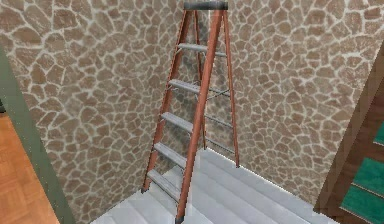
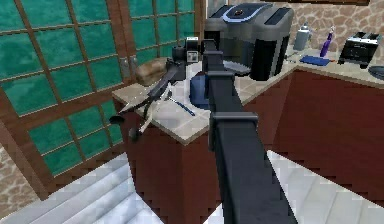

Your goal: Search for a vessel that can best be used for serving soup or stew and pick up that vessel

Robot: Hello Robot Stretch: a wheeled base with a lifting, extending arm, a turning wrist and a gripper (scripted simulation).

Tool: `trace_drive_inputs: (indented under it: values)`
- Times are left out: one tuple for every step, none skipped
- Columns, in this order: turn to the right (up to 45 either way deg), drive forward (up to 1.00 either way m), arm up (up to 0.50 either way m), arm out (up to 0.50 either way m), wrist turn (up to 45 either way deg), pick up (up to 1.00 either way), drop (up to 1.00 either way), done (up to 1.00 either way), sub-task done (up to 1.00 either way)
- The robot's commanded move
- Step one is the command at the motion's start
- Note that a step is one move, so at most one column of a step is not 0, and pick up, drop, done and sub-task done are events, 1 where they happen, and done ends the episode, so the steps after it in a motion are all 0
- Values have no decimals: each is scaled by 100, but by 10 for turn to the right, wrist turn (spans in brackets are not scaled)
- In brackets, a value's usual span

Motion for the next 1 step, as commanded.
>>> trace_drive_inputs:
  values:
    - [0, 0, 0, 0, 450, 0, 0, 0, 0]
